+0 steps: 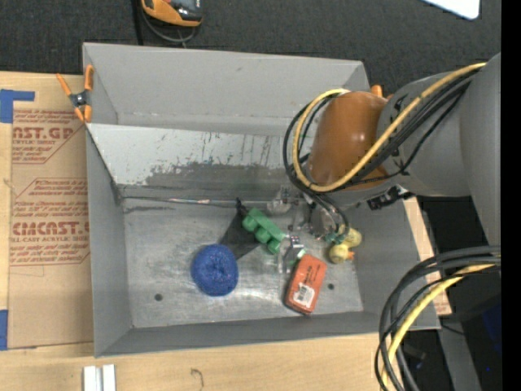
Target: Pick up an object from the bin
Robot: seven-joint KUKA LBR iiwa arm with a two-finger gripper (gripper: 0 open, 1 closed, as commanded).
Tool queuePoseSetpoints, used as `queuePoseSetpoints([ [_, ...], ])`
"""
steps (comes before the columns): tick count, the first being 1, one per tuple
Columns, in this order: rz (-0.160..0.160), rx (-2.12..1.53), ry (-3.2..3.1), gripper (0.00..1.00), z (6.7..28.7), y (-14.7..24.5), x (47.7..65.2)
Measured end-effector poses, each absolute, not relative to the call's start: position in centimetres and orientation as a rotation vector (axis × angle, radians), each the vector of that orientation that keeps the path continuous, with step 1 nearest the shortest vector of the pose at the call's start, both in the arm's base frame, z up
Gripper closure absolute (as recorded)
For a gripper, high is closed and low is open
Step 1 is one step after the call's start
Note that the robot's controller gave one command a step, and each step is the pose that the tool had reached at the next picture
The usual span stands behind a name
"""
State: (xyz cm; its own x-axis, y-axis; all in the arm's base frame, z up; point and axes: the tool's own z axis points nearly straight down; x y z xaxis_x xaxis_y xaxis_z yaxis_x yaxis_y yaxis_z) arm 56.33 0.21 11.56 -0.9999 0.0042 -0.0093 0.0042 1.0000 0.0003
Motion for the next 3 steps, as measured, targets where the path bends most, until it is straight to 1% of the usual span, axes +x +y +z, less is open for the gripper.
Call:
queuePoseSetpoints([
  [1,0.002,-0.002,3.137,0.00,10.1,1.0,56.3],
  [2,0.002,-0.199,3.127,0.00,9.2,0.2,54.0],
  [3,-0.001,-0.052,3.132,1.00,7.5,4.4,58.5],
])
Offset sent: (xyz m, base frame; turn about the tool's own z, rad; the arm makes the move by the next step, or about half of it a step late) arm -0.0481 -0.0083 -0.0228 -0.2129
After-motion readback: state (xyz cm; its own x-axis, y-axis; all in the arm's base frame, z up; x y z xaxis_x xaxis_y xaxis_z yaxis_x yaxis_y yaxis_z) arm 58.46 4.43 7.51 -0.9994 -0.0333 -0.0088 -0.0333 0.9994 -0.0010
